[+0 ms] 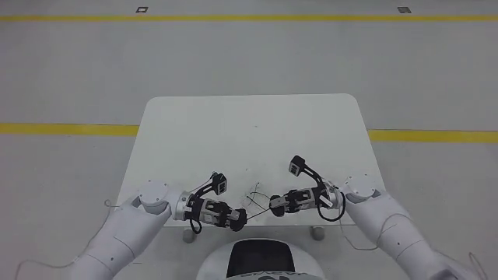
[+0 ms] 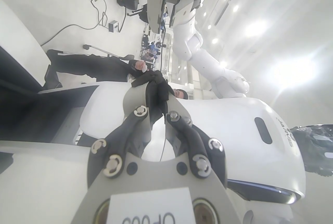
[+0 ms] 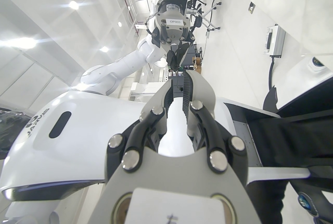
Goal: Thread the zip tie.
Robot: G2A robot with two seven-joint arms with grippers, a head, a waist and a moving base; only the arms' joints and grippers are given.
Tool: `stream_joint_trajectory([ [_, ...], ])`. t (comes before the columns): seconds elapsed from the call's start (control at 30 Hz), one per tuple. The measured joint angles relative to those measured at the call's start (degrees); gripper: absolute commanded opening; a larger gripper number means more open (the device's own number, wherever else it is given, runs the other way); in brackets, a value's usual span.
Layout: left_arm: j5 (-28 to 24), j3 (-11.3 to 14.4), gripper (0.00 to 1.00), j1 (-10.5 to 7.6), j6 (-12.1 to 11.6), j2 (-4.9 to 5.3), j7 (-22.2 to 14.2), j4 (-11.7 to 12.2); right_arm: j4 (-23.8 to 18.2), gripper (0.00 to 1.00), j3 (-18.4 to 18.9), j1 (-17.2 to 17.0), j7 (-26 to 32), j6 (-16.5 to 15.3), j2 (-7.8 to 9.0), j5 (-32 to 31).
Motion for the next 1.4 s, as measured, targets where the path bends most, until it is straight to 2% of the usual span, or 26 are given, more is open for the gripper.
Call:
stream_joint_trajectory([
  [0.23, -0.5, 0.6, 0.00, -0.36, -0.2, 0.21, 0.5, 0.3, 0.0, 0.10, 0.0, 0.0, 0.0, 0.0, -0.10, -0.1],
  [0.37, -0.7, 1.0, 0.00, -0.55, -0.3, 0.32, 0.6, 0.4, 0.0, 0.07, 0.0, 0.0, 0.0, 0.0, -0.13, -0.1],
  [0.47, -0.8, 1.3, 0.00, -0.70, -0.3, 0.41, 0.6, 0.4, 0.1, 0.00, 0.1, -0.1, 0.0, 0.0, -0.15, -0.2],
  [0.67, -1.1, 1.7, 0.00, -0.93, -0.4, 0.59, 1.0, 0.6, 0.3, 0.00, 0.3, -0.1, 0.0, 0.0, -0.22, -0.6],
  [0.7, -1.1, 1.7, 0.32, -0.96, -0.3, 0.62, 1.4, 0.7, 0.3, 0.00, 0.3, -0.1, 0.0, 0.0, -0.24, -0.7],
  [0.73, -0.9, 1.8, 1.00, -1.01, 0.0, 0.66, 2.2, 0.8, 0.4, 0.00, 0.4, -0.1, 0.0, 0.0, -0.26, -0.7],
  [0.9, -0.3, 1.8, 1.00, -0.93, 0.5, 0.77, 6.1, 0.5, 0.5, 0.00, 0.7, -0.2, 0.0, 0.0, -0.32, -0.6],
  [1.03, -0.3, 1.3, 1.00, -0.37, 1.4, 0.90, 11.7, -0.2, 0.8, 0.00, 1.2, -0.4, 0.0, 0.0, -0.40, 0.1],
  [1.1, -0.5, 1.0, 1.00, -0.03, 1.1, 0.99, 13.1, -0.8, 0.9, 0.00, 1.4, -0.5, 0.0, 0.0, -0.48, 0.5],
  [1.4, -0.1, 0.9, 1.00, 0.06, 0.8, 1.07, 13.7, -0.9, 1.6, 0.00, 2.6, -0.6, 0.0, 0.0, -0.51, 0.5],
])
